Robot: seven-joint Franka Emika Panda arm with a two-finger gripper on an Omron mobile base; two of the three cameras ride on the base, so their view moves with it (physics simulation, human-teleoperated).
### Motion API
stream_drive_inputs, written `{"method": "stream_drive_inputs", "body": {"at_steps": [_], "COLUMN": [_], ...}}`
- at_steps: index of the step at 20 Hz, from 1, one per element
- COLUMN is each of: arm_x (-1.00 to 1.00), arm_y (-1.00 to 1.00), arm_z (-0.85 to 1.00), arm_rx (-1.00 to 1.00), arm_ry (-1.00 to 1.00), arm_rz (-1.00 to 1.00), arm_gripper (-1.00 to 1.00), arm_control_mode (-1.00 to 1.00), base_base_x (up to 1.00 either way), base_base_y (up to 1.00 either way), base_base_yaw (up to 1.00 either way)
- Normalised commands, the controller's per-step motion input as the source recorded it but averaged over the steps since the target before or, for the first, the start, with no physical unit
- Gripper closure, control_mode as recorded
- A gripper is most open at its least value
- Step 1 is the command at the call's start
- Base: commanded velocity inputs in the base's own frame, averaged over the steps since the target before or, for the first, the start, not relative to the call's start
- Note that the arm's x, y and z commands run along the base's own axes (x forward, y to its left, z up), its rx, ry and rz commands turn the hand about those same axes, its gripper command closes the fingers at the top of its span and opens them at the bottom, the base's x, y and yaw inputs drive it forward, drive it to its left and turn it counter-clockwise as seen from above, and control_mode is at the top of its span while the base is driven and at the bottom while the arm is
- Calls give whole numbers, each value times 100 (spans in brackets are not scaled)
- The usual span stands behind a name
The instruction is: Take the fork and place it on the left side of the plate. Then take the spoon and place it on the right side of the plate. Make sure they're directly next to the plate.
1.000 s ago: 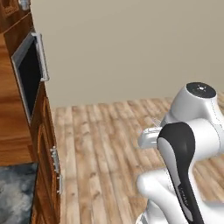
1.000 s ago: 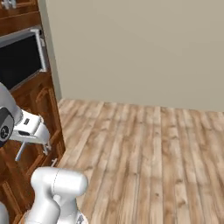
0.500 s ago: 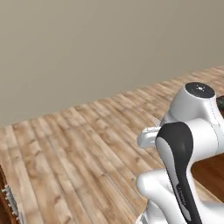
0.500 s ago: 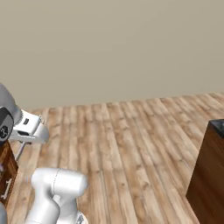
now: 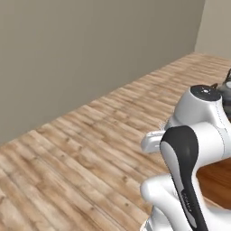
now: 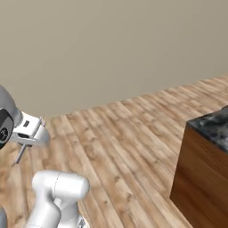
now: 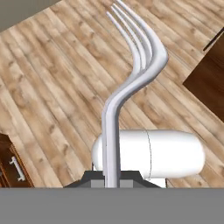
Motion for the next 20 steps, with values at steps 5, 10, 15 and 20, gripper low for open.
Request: {"method": "stream_drive_inputs", "body": {"at_steps": [5, 10, 15, 20], "arm_x": [0, 0, 0, 0], "arm_y": [0, 0, 0, 0], "arm_z": [0, 0, 0, 0], "arm_rx": [0, 0, 0, 0], "arm_ry": [0, 0, 0, 0], "arm_rz": [0, 0, 0, 0], "arm_gripper": [100, 100, 100, 100], "arm_control_mode": [100, 100, 100, 100], "base_base_x": [79, 78, 73, 77], "base_base_y": [36, 44, 51, 55], "base_base_yaw": [-52, -52, -54, -52]}}
